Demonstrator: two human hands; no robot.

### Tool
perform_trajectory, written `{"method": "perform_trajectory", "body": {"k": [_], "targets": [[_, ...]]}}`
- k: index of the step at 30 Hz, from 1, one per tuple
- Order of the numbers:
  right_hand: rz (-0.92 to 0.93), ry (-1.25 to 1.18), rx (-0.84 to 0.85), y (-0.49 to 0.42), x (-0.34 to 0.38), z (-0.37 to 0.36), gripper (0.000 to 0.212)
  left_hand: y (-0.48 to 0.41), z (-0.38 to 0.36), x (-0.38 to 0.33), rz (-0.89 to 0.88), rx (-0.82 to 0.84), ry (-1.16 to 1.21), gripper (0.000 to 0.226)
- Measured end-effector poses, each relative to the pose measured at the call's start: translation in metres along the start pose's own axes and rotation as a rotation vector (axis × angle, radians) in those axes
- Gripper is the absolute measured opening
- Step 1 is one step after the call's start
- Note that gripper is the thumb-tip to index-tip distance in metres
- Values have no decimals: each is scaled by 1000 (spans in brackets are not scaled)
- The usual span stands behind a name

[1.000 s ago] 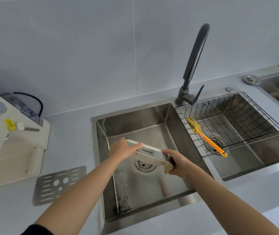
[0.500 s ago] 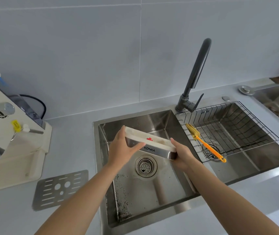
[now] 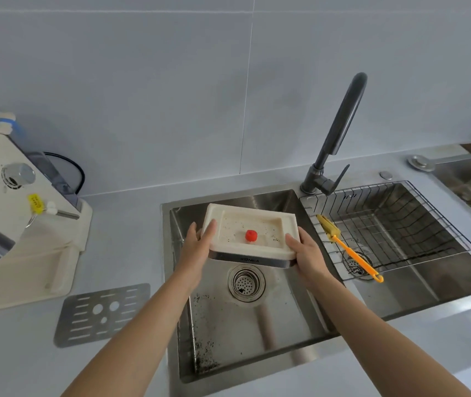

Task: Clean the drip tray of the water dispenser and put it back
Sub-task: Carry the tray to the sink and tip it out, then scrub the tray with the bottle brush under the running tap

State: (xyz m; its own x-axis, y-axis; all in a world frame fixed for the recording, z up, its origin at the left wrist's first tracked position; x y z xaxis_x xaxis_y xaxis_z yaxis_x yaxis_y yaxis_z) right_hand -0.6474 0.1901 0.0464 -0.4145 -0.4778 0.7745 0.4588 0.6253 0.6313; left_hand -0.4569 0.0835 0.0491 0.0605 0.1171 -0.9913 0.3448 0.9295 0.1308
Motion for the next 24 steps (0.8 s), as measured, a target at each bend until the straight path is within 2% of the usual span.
{"method": "perform_trajectory", "body": {"k": [2,7,10,15,20,24], "targets": [[33,19,18,-3,4,8,36,0,-6,-1,67,33,84,88],[87,54,118,-17,10,31,33,0,-30,7,163,-60,84,37],[96,83,170,-27,13,51,32,1,-55,13,196,-133,88,20],[112,216,204,-45,22,90,38,0,-94,20,169,-223,102,15],[74,358,244,-64,36,114,29,2,-117,24,160,-297,92,15],[33,370,186,-86,71,126,55,1,-123,20,170,-325,84,15]]}}
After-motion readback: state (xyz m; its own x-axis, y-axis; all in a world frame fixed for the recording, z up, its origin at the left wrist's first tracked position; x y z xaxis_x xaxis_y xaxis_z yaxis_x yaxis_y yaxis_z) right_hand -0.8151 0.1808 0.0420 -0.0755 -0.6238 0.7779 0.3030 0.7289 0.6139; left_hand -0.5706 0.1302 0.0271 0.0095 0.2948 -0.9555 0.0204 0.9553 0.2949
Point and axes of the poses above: each hand's wrist, its own y-axis away from the middle knuckle, its own z-axis out of the back of the hand, x = y × z, the point moved 4 cm from there along -y, towards the middle knuckle, and after that the axes turned 15 degrees about -z, right-handed, at the moved point
